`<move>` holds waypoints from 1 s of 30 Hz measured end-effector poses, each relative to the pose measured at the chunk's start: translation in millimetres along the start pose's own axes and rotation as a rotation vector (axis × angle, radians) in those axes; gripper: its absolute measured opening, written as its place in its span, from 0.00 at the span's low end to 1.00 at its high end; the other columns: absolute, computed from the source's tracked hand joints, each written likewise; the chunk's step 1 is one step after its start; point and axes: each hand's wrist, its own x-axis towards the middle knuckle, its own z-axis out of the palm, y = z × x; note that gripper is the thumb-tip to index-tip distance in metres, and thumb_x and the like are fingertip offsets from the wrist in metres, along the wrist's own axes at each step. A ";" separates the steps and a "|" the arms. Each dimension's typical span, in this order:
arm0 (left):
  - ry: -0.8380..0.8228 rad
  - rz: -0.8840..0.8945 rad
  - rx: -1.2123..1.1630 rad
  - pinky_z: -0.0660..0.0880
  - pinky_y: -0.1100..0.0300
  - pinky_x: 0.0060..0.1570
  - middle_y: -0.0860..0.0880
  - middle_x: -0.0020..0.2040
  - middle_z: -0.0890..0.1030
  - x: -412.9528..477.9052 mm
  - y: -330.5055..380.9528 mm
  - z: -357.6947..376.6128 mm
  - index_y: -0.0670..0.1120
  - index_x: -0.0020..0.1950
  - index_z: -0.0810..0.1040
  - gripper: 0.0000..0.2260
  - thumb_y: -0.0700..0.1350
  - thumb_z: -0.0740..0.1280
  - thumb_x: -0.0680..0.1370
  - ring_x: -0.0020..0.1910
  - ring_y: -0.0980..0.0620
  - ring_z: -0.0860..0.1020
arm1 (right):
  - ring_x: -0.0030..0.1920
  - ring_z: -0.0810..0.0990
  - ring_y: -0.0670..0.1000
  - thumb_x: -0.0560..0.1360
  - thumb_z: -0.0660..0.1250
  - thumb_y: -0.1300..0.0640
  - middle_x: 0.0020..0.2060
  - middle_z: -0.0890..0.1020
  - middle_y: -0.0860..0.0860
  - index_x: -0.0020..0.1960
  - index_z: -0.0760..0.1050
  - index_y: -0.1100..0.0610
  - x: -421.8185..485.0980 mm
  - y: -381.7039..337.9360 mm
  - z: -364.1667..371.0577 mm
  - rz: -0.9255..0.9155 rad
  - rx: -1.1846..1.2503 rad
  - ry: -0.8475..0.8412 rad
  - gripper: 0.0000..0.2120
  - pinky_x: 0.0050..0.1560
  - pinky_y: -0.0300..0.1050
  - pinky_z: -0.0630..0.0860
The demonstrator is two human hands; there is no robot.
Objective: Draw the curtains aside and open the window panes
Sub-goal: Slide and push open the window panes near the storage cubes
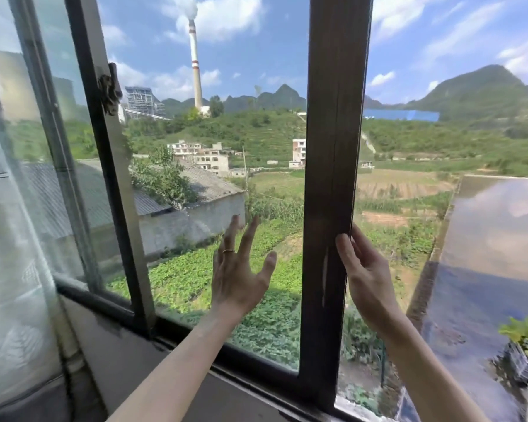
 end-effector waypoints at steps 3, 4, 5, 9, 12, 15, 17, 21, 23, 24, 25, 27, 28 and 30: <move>-0.005 -0.077 -0.012 0.57 0.39 0.74 0.58 0.80 0.40 3.9 -13.8 -5.3 0.68 0.77 0.41 0.35 0.64 0.60 0.78 0.80 0.51 0.50 | 0.65 0.77 0.42 0.78 0.64 0.49 0.62 0.81 0.41 0.73 0.71 0.51 9.1 10.2 22.9 0.018 0.036 -0.064 0.24 0.66 0.39 0.72; -0.006 -0.095 -0.012 0.60 0.39 0.74 0.58 0.80 0.40 6.6 -18.8 -8.1 0.67 0.77 0.41 0.35 0.65 0.60 0.77 0.79 0.50 0.50 | 0.66 0.77 0.43 0.78 0.64 0.48 0.63 0.81 0.42 0.73 0.71 0.50 13.4 15.5 31.7 0.029 0.045 -0.079 0.23 0.67 0.40 0.72; -0.009 -0.116 -0.009 0.62 0.39 0.73 0.58 0.80 0.41 9.3 -22.8 -10.5 0.67 0.77 0.40 0.36 0.65 0.60 0.77 0.79 0.50 0.51 | 0.67 0.76 0.43 0.78 0.65 0.47 0.64 0.80 0.43 0.73 0.70 0.49 16.8 18.6 39.7 0.039 0.053 -0.095 0.24 0.68 0.42 0.71; -0.027 -0.175 0.014 0.66 0.42 0.71 0.59 0.80 0.44 18.8 -48.6 -21.9 0.62 0.79 0.43 0.36 0.64 0.61 0.78 0.79 0.49 0.53 | 0.63 0.76 0.34 0.79 0.66 0.50 0.61 0.79 0.38 0.69 0.70 0.44 32.8 29.6 80.4 0.059 0.086 -0.160 0.20 0.59 0.28 0.73; -0.046 -0.213 0.022 0.65 0.47 0.70 0.56 0.81 0.48 23.3 -67.0 -30.7 0.61 0.79 0.47 0.35 0.63 0.62 0.78 0.79 0.49 0.55 | 0.62 0.77 0.36 0.78 0.66 0.51 0.57 0.81 0.35 0.71 0.70 0.47 42.8 38.3 107.1 0.067 0.123 -0.214 0.22 0.58 0.29 0.74; -0.043 -0.239 -0.011 0.64 0.47 0.71 0.55 0.81 0.51 28.2 -85.5 -39.1 0.61 0.79 0.50 0.34 0.63 0.62 0.78 0.78 0.50 0.57 | 0.67 0.77 0.44 0.76 0.68 0.47 0.62 0.81 0.41 0.70 0.72 0.46 54.5 44.1 134.0 0.084 0.125 -0.253 0.23 0.67 0.43 0.73; -0.036 -0.251 -0.024 0.65 0.48 0.70 0.55 0.80 0.53 31.9 -98.4 -44.7 0.63 0.78 0.52 0.32 0.64 0.62 0.77 0.77 0.51 0.59 | 0.63 0.79 0.42 0.75 0.69 0.50 0.58 0.83 0.40 0.64 0.74 0.41 62.3 49.8 150.7 0.096 0.134 -0.303 0.17 0.63 0.37 0.75; -0.021 -0.201 -0.035 0.67 0.50 0.67 0.55 0.79 0.58 38.7 -121.4 -56.7 0.66 0.74 0.57 0.29 0.68 0.61 0.75 0.75 0.52 0.64 | 0.64 0.78 0.42 0.74 0.71 0.49 0.61 0.82 0.44 0.69 0.75 0.49 78.3 57.8 179.0 0.110 0.153 -0.356 0.24 0.62 0.34 0.74; -0.036 -0.171 -0.020 0.71 0.48 0.66 0.56 0.78 0.59 41.5 -136.2 -60.8 0.71 0.71 0.57 0.28 0.70 0.61 0.73 0.73 0.53 0.67 | 0.62 0.80 0.45 0.76 0.71 0.54 0.59 0.84 0.46 0.68 0.76 0.54 84.9 61.4 192.8 0.139 0.163 -0.385 0.21 0.60 0.38 0.77; -0.049 -0.160 -0.004 0.72 0.47 0.66 0.57 0.78 0.59 43.4 -144.1 -63.9 0.70 0.72 0.56 0.31 0.71 0.61 0.72 0.73 0.53 0.67 | 0.59 0.82 0.43 0.77 0.70 0.58 0.56 0.85 0.45 0.65 0.77 0.53 88.8 62.7 200.4 0.145 0.162 -0.396 0.17 0.56 0.34 0.77; -0.065 -0.160 0.014 0.73 0.46 0.65 0.59 0.78 0.59 44.8 -152.1 -66.3 0.68 0.74 0.56 0.34 0.72 0.62 0.70 0.73 0.54 0.67 | 0.55 0.83 0.40 0.77 0.69 0.61 0.52 0.86 0.42 0.61 0.78 0.51 91.7 63.0 207.2 0.145 0.155 -0.403 0.14 0.52 0.30 0.76; -0.087 -0.179 0.057 0.73 0.46 0.66 0.60 0.78 0.56 48.9 -167.1 -71.8 0.65 0.76 0.53 0.41 0.75 0.64 0.67 0.73 0.55 0.66 | 0.47 0.82 0.31 0.78 0.68 0.64 0.42 0.85 0.33 0.54 0.77 0.46 98.1 65.0 221.4 0.154 0.151 -0.425 0.13 0.45 0.23 0.73; -0.099 -0.194 0.079 0.73 0.47 0.66 0.61 0.79 0.54 50.9 -173.1 -74.3 0.63 0.77 0.52 0.44 0.75 0.64 0.66 0.74 0.55 0.66 | 0.43 0.80 0.28 0.78 0.68 0.64 0.37 0.83 0.29 0.52 0.76 0.44 100.8 65.2 227.9 0.154 0.152 -0.445 0.14 0.42 0.22 0.72; -0.123 -0.214 0.125 0.73 0.47 0.66 0.61 0.80 0.51 54.9 -182.5 -78.4 0.62 0.78 0.49 0.48 0.77 0.65 0.64 0.75 0.55 0.64 | 0.38 0.78 0.25 0.78 0.67 0.64 0.32 0.79 0.25 0.50 0.73 0.42 106.3 62.6 240.9 0.158 0.134 -0.477 0.16 0.39 0.20 0.71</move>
